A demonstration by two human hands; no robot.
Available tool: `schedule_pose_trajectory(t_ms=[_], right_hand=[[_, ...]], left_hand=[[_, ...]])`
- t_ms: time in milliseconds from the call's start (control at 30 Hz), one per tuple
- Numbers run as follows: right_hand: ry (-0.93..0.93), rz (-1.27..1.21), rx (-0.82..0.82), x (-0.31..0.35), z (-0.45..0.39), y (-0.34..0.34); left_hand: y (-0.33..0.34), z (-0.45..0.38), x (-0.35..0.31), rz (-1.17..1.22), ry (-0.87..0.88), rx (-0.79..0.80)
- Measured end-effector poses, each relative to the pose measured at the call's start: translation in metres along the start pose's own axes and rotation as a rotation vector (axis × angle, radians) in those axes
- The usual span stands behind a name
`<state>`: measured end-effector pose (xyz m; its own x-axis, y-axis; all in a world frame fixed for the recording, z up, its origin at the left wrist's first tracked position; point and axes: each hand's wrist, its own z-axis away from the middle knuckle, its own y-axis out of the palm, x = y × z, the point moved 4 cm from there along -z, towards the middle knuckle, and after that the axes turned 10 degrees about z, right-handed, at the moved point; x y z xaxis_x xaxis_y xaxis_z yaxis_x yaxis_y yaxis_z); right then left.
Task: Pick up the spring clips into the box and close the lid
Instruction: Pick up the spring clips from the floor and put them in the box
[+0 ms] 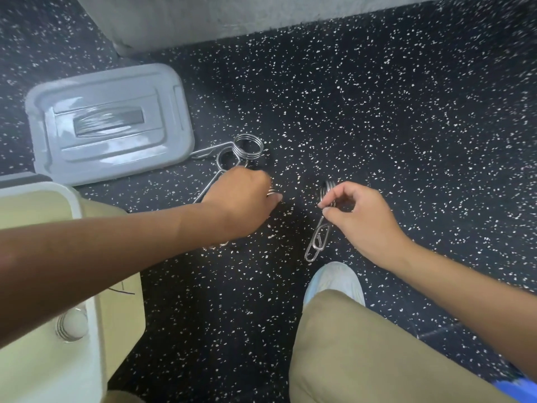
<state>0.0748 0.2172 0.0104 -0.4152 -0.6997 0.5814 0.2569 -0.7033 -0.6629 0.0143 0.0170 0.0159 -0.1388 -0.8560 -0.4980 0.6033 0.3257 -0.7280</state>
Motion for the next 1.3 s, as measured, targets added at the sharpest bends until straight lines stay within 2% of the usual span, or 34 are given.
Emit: schedule_pose_trajectory(t_ms=[300, 500, 767, 933, 1300], right_hand=[[-0.033, -0.134, -0.011, 0.031, 0.013, 0.003], [-0.1, -0.174, -0.06, 0.059, 0.019, 0.013], [-0.233, -0.191, 0.058, 0.104, 0.035, 0.046], [-0.3, -0.194, 0.091, 0.129, 0.037, 0.061], [-0.436, -0.145, 0.13, 0.19, 0.043, 0.085]], left_hand=[[-0.055, 0.052, 0.0, -0.018, 0.014, 0.04], [-0.079, 0.101, 0.011, 0.033, -0.072, 0.077], [-0.104, 0.163, 0.029, 0.233, -0.18, 0.03], [-0.118, 0.201, 0.046, 0.485, -0.232, -0.147], [-0.104, 0.269, 0.127, 0.987, -0.5, -0.511]])
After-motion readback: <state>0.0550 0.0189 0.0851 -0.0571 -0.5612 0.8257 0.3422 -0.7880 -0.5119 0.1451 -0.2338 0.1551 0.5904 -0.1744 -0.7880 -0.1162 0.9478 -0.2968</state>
